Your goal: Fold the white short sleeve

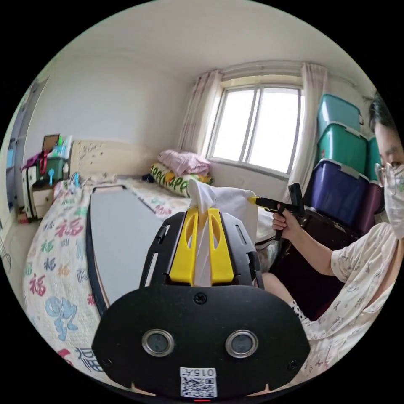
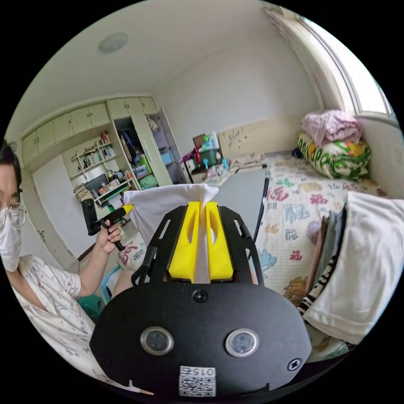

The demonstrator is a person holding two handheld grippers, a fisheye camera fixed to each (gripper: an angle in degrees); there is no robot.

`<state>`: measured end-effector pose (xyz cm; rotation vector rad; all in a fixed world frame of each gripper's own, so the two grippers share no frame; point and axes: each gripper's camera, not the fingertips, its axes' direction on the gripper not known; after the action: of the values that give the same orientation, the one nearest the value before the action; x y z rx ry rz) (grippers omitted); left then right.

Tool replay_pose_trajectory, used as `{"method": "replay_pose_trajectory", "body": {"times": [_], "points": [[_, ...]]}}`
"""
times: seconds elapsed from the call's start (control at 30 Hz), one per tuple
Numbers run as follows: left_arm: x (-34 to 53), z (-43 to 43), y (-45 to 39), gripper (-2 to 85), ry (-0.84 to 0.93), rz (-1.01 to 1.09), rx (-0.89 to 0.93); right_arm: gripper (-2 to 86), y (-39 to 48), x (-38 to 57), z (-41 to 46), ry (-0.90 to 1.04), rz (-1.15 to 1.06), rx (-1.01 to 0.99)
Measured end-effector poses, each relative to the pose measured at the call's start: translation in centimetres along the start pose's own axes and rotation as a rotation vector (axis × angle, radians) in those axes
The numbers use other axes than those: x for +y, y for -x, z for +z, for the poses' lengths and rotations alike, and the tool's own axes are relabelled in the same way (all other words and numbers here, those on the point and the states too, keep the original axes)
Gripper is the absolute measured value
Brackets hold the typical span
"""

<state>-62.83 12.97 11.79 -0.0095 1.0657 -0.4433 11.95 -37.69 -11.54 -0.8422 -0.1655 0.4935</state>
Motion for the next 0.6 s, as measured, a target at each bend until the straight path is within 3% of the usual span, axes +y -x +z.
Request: {"method": "replay_pose_trajectory", "body": {"times": [0.27, 0.6], "points": [[-17.9, 4.3, -6.2, 2.4, -0.148, 0.122, 0.218, 1.0, 5.9, 1.2, -17.7, -0.287, -0.143, 0.213], [-31.2, 17.2, -11.0, 2.5, -0.142, 0.177, 0.46, 0.9, 5.4, 6.5, -27.0, -0.428, -0.128, 0.445]]}}
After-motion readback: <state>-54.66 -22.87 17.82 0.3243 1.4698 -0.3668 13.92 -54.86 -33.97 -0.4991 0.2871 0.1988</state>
